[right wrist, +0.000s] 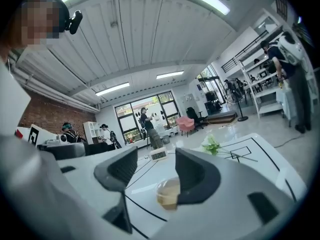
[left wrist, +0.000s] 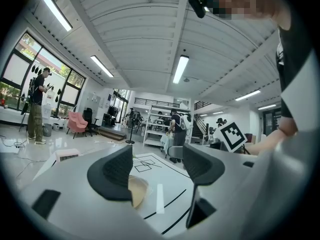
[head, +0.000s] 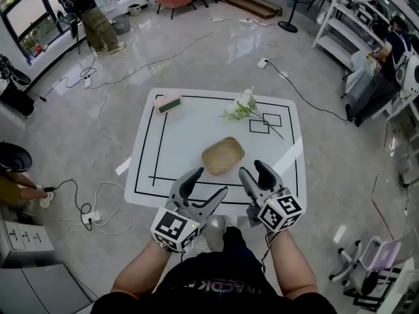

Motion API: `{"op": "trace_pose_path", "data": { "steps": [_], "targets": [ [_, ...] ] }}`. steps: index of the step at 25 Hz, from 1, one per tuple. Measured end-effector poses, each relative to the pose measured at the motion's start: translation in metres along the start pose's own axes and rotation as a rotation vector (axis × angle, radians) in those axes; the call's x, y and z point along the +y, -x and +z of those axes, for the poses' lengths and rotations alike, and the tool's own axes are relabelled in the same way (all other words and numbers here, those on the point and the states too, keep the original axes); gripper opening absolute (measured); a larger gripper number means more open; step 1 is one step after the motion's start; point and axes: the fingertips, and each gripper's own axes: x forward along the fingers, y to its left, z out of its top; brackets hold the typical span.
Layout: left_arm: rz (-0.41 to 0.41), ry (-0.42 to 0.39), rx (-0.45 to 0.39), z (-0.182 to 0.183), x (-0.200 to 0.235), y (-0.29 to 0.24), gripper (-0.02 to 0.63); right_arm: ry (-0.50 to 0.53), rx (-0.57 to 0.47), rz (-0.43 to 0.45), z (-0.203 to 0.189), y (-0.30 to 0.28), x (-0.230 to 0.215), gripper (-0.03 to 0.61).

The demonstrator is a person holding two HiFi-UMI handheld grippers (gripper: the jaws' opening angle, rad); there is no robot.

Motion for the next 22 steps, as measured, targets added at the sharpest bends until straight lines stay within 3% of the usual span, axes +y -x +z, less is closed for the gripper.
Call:
{"op": "trace_pose_path", "data": {
  "steps": [15, 22],
  "targets": [
    [0.053, 0.057, 0.069, -0.031, 0.018, -0.069, 0.305, -0.113, 0.166, 0.026, -0.050, -0.040, -0.079, 0.221],
    [0.053, 0.076, 0.102, -0.046, 0.021, -0.089, 0.305, -0.220, 0.230, 0.027, -0.079, -0.053, -0.104, 0.221]
  ]
}}
